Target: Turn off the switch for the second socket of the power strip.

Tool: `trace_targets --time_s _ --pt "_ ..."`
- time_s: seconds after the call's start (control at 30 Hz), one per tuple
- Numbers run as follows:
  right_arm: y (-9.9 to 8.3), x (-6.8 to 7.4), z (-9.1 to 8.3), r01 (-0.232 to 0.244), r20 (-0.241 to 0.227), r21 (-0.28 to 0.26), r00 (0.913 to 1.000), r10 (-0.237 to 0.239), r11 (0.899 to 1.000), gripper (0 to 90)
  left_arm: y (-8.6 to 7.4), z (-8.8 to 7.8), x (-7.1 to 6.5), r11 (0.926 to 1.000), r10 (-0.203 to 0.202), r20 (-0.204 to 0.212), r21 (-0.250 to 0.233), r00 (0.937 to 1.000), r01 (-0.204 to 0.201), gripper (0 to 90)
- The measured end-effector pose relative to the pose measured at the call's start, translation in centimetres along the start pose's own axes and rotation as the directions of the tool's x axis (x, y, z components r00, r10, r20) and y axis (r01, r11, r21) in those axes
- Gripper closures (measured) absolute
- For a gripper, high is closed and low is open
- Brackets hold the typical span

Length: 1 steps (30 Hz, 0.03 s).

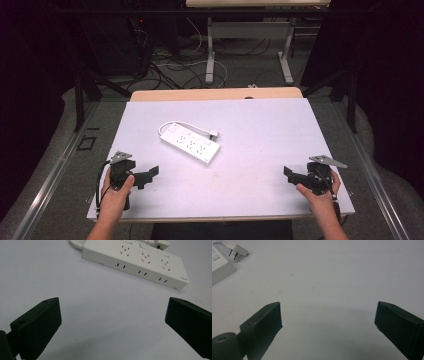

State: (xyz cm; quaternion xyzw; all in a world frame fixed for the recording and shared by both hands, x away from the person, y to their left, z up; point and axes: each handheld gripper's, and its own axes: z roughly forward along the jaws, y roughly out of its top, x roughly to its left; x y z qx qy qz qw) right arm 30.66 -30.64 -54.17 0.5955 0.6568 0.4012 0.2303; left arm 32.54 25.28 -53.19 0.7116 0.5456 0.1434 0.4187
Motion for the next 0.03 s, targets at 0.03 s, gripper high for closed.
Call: trace_targets --time_s 0.03 --pt "0.0 -0.01 0.0 -0.001 0.0 0.0 1.0 0.001 1.0 6.7 -0.02 -0.02 0.06 1.0 0.001 0.001 0.007 1.0 -0.001 0.7"
